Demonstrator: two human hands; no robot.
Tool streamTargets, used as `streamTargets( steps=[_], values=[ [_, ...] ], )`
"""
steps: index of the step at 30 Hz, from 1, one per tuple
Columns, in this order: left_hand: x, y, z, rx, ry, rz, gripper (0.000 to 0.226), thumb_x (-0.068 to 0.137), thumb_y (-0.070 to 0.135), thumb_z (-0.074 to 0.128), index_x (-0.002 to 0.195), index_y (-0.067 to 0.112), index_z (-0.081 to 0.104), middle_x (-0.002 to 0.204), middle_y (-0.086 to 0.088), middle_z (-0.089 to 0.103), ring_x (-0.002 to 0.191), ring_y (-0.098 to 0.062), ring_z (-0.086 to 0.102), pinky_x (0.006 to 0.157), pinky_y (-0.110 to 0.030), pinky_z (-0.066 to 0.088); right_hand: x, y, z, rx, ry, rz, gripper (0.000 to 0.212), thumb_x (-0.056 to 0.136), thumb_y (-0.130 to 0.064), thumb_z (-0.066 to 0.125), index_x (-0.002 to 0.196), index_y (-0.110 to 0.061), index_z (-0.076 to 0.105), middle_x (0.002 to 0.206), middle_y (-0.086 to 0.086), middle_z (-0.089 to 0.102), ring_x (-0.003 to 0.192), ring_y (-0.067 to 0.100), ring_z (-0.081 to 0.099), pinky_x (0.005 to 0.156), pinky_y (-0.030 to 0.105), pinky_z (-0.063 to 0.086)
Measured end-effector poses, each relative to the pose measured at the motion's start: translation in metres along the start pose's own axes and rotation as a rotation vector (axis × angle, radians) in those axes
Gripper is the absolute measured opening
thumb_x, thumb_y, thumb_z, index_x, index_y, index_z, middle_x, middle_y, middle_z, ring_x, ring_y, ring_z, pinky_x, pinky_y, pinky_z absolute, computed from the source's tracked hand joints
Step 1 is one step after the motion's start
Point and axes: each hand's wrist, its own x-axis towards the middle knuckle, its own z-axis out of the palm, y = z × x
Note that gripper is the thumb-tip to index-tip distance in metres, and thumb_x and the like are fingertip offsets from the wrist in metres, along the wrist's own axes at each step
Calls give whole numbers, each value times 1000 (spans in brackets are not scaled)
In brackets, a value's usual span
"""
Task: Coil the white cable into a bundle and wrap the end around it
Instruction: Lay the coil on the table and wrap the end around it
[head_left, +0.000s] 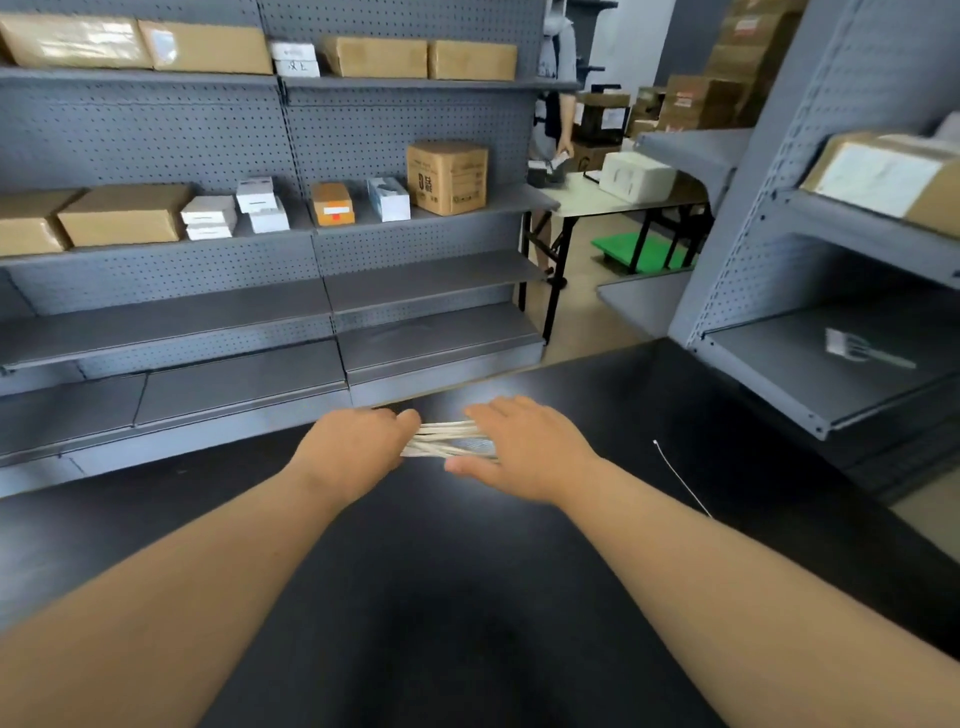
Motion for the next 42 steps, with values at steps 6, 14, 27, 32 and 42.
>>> streamTargets(
  steps=[6,14,27,32,42],
  values=[
    [43,45,15,-4,-59,0,17,94,24,43,109,17,42,98,-2,60,89,-27,61,62,-32,35,-11,82,11,194,42,179,42,96,-45,31,114,-16,56,116,3,60,111,25,49,86,38,43],
    [83,104,29,-27,-152,-29,14,92,21,43,105,18,42,85,0,53,73,-24,53,61,-33,35,-42,206,58,188,-60,475,32,93,-34,46,115,-14,57,115,7,62,105,28,57,83,39,50],
    [121,173,33,-54,-207,-107,12,94,23,41,105,19,42,87,0,56,69,-21,46,60,-31,34,-71,277,102,40,-359,775,32,87,0,41,113,-8,59,118,12,59,110,28,53,81,33,47],
    [130,180,33,-59,-222,-103,13,95,25,41,107,19,43,92,1,59,71,-21,49,62,-31,34,-71,281,111,78,-351,785,31,88,1,39,110,-9,60,114,11,61,106,27,54,76,32,45],
    [134,181,38,-76,-270,-121,14,94,24,43,107,19,42,88,0,55,69,-19,44,61,-30,33,-62,282,121,53,-321,710,34,88,2,38,114,-6,58,119,12,58,111,27,51,85,32,46]
  ],
)
